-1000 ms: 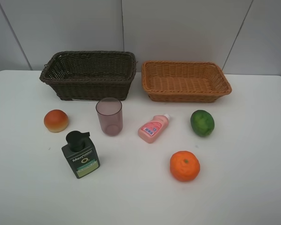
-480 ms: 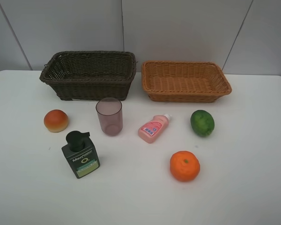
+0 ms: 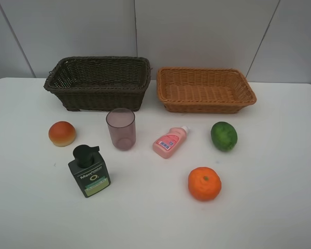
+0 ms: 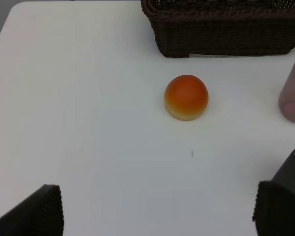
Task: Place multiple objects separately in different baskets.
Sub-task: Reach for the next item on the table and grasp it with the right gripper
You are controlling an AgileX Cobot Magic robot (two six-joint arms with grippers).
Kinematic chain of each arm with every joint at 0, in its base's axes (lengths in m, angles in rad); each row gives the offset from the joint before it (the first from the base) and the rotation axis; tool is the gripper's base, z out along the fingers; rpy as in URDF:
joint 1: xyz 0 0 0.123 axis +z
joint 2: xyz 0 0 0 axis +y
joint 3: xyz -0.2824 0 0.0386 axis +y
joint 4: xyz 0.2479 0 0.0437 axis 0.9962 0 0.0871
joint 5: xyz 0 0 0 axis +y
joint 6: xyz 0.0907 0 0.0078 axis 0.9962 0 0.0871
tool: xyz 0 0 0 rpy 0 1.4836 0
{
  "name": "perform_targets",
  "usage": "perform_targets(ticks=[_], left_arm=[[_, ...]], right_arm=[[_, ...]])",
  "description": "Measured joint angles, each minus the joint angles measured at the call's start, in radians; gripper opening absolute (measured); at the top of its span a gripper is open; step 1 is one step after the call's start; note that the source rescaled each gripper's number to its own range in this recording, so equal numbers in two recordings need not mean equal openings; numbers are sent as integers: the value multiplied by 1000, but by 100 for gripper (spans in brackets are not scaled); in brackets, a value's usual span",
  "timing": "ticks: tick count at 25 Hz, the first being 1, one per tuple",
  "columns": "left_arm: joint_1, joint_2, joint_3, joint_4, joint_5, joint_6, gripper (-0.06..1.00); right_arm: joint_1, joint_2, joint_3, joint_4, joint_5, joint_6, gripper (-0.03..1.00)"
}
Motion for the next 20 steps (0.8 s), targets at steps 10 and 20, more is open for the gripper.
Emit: perform_targets(ticks=[10, 20], left_arm=[[0, 0, 0, 0, 0, 0, 100], [0, 0, 0, 0, 0, 0, 100]], right_arm=[[0, 0, 0, 0, 0, 0, 79], [0, 0, 0, 0, 0, 0, 79]])
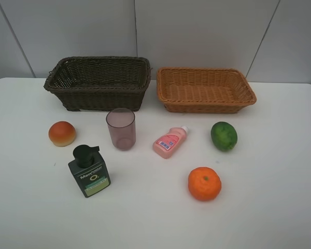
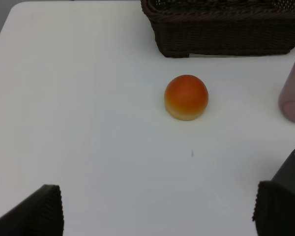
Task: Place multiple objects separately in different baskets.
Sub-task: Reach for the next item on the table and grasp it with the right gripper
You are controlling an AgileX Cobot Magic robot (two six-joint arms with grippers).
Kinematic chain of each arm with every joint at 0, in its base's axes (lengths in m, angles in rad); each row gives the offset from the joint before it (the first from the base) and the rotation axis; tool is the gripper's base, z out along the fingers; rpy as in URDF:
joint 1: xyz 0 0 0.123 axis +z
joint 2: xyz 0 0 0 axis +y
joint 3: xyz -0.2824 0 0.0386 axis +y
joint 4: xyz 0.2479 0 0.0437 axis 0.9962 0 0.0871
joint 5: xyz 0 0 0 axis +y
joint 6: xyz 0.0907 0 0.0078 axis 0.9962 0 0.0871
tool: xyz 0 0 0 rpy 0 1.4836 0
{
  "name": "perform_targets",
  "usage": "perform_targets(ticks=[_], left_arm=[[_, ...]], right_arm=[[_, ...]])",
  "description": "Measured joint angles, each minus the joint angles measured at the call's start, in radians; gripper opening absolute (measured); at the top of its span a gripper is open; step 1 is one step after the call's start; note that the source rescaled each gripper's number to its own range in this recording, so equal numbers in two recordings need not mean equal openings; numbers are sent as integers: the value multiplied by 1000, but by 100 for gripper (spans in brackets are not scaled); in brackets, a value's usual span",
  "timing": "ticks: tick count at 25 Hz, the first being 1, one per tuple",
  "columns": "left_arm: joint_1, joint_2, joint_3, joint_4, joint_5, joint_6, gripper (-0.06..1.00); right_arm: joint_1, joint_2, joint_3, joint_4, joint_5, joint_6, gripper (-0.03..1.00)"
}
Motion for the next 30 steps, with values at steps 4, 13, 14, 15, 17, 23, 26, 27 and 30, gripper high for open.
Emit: perform_targets(ticks=[4, 13, 14, 15, 17, 23, 26, 27, 30], left_arm=[[0, 0, 0, 0, 0, 0, 100], [0, 0, 0, 0, 0, 0, 100], [0, 0, 0, 0, 0, 0, 100], [0, 0, 0, 0, 0, 0, 100], [0, 0, 0, 0, 0, 0, 100], [0, 0, 0, 0, 0, 0, 100], [0, 0, 0, 0, 0, 0, 100], [0, 0, 0, 0, 0, 0, 100], [0, 0, 0, 0, 0, 0, 100]], right_arm=[[0, 0, 0, 0, 0, 1, 79], [0, 109, -3, 66, -6, 10, 79], [0, 144, -8, 79, -13, 10, 79], [0, 189, -11, 87, -22, 12, 79], [22, 275, -16, 99, -39, 12, 79], [69, 587, -62, 132, -169, 12, 79], [69, 767, -110, 132, -209, 12, 79], [69, 835, -130, 138, -219, 12, 79], [69, 986, -161, 138, -257, 6, 84]])
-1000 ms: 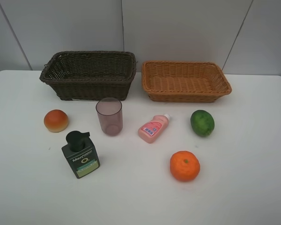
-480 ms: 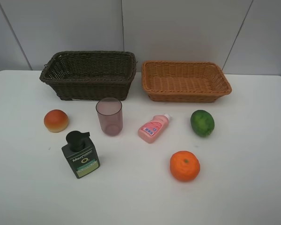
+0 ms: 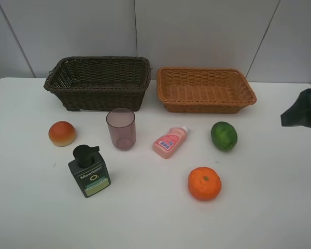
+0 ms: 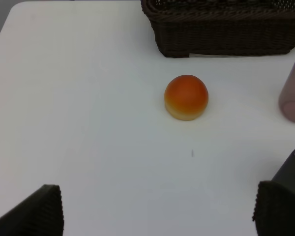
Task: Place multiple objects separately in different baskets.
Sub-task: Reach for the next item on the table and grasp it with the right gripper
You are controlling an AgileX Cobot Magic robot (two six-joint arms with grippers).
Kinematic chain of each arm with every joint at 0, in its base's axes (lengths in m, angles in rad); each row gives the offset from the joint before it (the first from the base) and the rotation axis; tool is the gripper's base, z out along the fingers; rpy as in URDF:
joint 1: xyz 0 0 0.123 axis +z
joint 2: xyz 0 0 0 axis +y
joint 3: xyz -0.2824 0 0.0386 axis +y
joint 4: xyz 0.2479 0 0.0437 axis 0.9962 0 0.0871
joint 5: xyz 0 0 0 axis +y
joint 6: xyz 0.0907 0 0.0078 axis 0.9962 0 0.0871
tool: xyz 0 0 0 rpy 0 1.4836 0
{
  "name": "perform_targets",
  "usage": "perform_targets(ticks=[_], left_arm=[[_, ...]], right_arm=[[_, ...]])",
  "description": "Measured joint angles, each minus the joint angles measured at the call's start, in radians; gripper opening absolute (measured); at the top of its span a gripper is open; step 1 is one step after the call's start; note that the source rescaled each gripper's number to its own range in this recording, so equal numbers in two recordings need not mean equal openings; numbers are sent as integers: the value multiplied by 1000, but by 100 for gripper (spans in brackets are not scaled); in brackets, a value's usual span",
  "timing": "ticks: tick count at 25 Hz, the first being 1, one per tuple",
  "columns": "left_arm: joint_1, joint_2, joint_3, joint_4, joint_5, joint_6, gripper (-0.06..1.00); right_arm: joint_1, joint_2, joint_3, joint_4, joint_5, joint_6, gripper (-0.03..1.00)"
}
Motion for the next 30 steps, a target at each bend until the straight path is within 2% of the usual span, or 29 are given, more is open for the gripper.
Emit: perform_targets(ticks=[5, 11, 20, 23, 30], left_arm=[[0, 0, 0, 0, 0, 0, 100], [0, 0, 0, 0, 0, 0, 100], [0, 0, 0, 0, 0, 0, 100], [0, 0, 0, 0, 0, 0, 100], [0, 0, 0, 0, 0, 0, 100]], right_arm=[[45, 237, -42, -6, -59, -44, 97], [120, 476, -167, 0, -75, -40, 100], [140, 722, -388, -10, -69, 35, 100], [140, 775, -433, -33, -71, 88, 100], [152, 851, -444, -31, -107, 106, 100]])
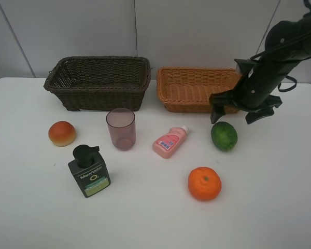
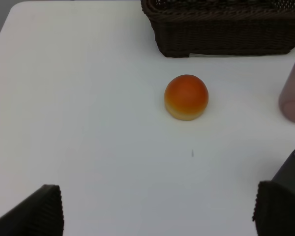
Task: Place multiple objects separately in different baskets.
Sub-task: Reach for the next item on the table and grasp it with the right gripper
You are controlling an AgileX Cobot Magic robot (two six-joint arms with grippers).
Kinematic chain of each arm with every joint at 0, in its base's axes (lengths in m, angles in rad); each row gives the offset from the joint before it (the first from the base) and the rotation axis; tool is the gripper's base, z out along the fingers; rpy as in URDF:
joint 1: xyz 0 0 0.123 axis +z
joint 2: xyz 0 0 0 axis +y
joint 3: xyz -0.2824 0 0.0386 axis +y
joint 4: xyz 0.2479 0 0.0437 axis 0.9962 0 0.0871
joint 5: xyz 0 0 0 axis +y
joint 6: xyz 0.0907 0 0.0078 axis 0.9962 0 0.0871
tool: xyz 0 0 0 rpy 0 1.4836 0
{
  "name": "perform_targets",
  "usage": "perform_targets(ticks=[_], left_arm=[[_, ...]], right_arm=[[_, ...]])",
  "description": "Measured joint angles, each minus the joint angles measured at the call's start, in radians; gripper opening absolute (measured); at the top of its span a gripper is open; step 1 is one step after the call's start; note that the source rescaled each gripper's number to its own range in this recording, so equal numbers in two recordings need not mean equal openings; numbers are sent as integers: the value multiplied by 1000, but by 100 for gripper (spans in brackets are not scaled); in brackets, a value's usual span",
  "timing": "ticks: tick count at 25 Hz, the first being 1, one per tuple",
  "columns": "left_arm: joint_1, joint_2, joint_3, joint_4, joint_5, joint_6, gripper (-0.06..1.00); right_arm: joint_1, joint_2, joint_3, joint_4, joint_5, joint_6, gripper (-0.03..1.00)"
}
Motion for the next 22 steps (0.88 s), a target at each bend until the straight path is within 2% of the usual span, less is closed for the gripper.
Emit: perform_targets(ticks=[6, 13, 22], left_arm=[[0, 0, 0, 0, 0, 0, 100], [0, 0, 0, 0, -1, 0, 100], [0, 0, 0, 0, -1, 0, 100]], right_arm=[[24, 45, 0, 2, -41, 0, 100], [24, 70, 0, -89, -45, 31, 100], [34, 125, 0, -78, -70, 34, 100]])
